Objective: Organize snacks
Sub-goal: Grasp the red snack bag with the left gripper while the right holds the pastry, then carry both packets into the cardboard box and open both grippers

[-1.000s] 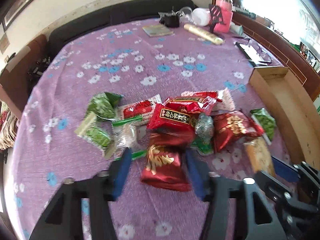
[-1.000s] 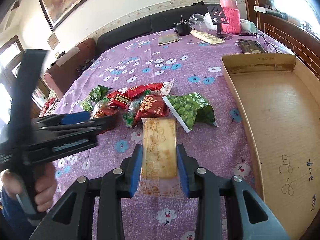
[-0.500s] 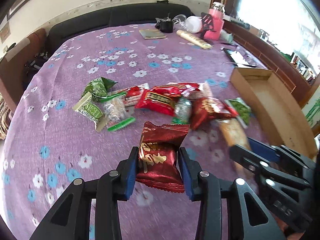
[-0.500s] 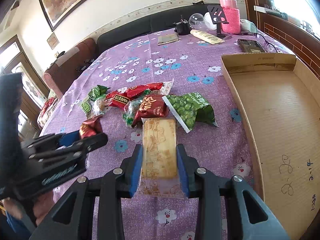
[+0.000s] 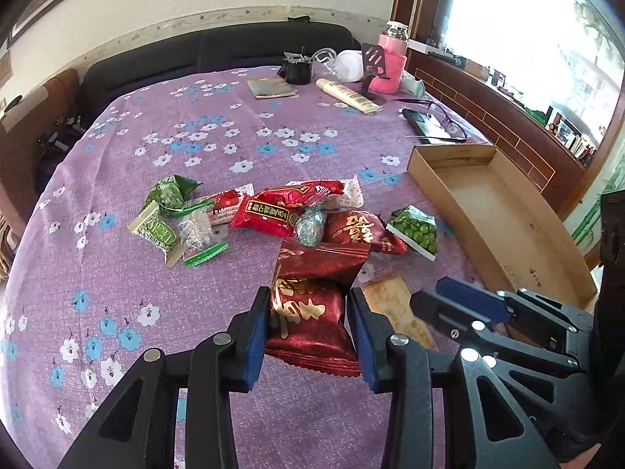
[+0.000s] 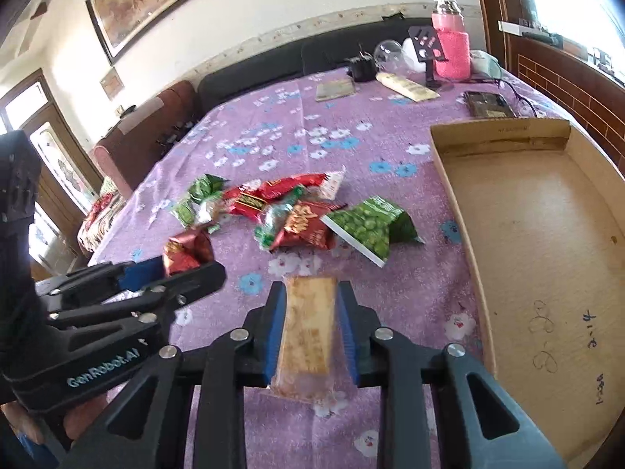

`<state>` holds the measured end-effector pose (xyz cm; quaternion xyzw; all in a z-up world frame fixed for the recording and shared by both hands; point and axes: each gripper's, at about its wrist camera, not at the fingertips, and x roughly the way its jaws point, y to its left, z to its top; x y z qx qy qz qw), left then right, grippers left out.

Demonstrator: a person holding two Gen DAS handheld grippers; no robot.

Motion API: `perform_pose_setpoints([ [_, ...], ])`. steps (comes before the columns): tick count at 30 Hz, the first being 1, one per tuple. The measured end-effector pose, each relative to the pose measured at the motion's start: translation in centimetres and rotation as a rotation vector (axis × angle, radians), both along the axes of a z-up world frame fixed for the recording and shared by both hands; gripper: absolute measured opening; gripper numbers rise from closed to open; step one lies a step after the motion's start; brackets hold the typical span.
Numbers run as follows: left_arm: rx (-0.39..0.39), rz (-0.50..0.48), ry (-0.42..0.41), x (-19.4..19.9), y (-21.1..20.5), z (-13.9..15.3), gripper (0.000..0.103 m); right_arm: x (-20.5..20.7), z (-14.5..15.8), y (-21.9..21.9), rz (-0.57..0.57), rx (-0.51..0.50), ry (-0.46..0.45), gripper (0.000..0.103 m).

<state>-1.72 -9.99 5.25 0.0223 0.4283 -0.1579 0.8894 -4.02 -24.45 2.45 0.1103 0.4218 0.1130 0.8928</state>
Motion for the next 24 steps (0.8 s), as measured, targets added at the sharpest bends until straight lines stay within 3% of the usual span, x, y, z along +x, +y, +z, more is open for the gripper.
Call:
perform_pose_setpoints([
  [3, 0.005, 0.003, -0.009, -0.2, 0.2, 0.2, 0.041, 0.0, -0.1, -0.3, 0.023, 0.023, 0.045, 0.026],
  [7, -0.008, 0.026, -0.009, -0.1, 1.1, 0.3, 0.041, -0.3, -0.2, 0.2, 0.049, -0.015, 0.074, 0.051],
  [8, -0.012, 0.032, -0.008, 0.0, 1.3, 0.3, 0.041, -0.4, -0.3, 0.5, 0.058, -0.027, 0.077, 0.051],
  [14, -0.021, 0.043, -0.001, -0.1, 2.1, 0.0, 0.041, -0.5, -1.4, 2.9, 0.093, -0.13, 0.105, 0.05],
  [19, -0.029, 0.043, -0.001, 0.0, 2.4, 0.0, 0.041, -0.6, -1.9, 4.1, 0.087, -0.247, 0.089, 0.034],
  [24, -0.035, 0.044, -0.004, -0.1, 2.6, 0.1, 0.041, -0.7, -1.5, 3.2, 0.093, -0.176, 0.088, 0.032],
])
